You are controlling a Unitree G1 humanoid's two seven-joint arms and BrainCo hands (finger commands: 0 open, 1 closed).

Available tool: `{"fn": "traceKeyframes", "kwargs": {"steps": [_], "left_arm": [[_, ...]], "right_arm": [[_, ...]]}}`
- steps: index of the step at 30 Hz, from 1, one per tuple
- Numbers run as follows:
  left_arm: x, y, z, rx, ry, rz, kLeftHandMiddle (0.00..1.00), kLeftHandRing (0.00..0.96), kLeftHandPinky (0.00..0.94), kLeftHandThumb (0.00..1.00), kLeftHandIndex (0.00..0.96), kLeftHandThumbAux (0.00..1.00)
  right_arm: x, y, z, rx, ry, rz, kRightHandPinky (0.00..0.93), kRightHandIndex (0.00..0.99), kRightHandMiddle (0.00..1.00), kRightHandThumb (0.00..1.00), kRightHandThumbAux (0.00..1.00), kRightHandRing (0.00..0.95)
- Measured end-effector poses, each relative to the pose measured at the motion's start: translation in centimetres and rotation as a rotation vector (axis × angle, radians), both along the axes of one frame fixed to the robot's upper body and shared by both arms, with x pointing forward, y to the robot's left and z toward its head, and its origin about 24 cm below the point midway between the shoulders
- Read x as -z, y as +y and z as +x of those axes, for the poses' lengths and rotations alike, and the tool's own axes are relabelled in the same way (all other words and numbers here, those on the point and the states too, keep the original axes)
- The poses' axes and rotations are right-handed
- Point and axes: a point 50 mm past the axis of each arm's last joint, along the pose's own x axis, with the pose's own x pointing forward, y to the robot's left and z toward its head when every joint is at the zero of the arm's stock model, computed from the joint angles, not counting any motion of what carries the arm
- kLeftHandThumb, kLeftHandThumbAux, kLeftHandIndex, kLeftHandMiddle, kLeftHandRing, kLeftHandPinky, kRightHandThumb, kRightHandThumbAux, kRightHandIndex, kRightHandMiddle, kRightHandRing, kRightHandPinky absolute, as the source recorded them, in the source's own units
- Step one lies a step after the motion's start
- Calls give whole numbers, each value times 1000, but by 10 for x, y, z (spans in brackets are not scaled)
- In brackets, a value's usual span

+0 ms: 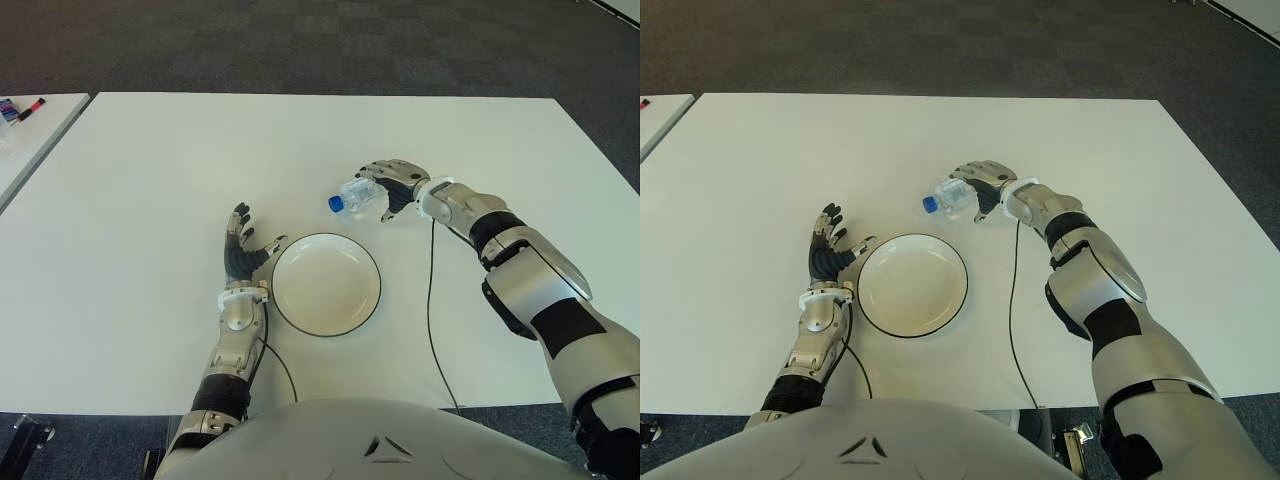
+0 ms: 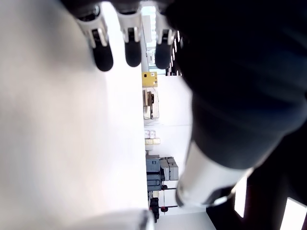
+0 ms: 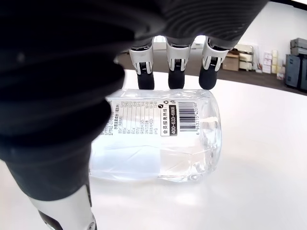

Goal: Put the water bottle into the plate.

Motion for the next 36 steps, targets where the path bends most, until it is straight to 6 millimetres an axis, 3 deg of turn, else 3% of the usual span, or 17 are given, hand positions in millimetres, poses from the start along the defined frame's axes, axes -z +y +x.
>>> {"fn": "traceKeyframes", "kwargs": {"steps": [24, 36], "left_arm": [[0, -1, 0, 2, 5, 2, 118, 112, 146, 0, 106, 949], [-1, -2, 0, 8, 10, 9, 111, 107, 145, 0, 95, 922]], "right_arm": [[0, 2, 1, -47, -52, -86, 76, 0, 38, 26, 841, 42], [0, 1, 1, -51, -79, -90, 152, 0, 87, 227, 776, 105]]}}
